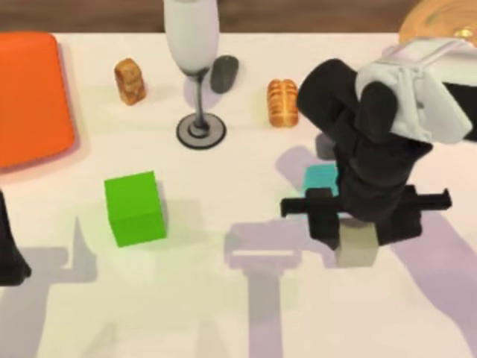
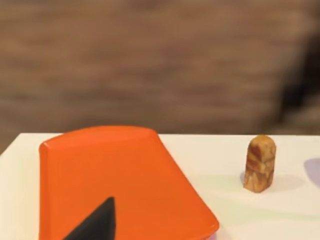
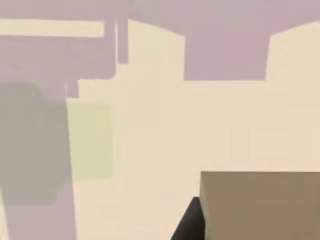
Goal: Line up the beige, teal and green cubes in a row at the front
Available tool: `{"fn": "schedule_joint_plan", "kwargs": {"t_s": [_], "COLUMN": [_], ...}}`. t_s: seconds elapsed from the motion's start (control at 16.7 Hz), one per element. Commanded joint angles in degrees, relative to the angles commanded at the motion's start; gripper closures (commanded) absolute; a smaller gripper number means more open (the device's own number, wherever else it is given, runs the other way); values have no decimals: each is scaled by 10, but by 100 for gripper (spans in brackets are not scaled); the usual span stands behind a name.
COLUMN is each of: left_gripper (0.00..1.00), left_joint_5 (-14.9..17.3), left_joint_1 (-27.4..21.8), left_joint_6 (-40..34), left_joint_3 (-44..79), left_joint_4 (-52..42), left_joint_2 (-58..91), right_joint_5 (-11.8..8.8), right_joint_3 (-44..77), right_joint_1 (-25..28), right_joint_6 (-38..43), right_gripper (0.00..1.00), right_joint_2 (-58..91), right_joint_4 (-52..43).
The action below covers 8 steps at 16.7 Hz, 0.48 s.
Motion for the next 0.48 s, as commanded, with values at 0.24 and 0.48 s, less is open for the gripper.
{"fn": "schedule_joint_plan", "kwargs": {"t_s": [0.24, 0.48], "left_gripper": [0, 0], "left_joint_5": [0, 0], "left_joint_1": [0, 0], "left_joint_6": [0, 0], "left_joint_3": [0, 0], "left_joint_4": [0, 0], "left_joint_2": [0, 0], "right_joint_5": [3, 2], "right_joint_3": [-24, -24], "right_joint_1": [35, 33], "right_joint_6": [47, 47], "right_gripper": [100, 100], "right_joint_2": [-28, -25], "right_joint_4": [6, 8]}}
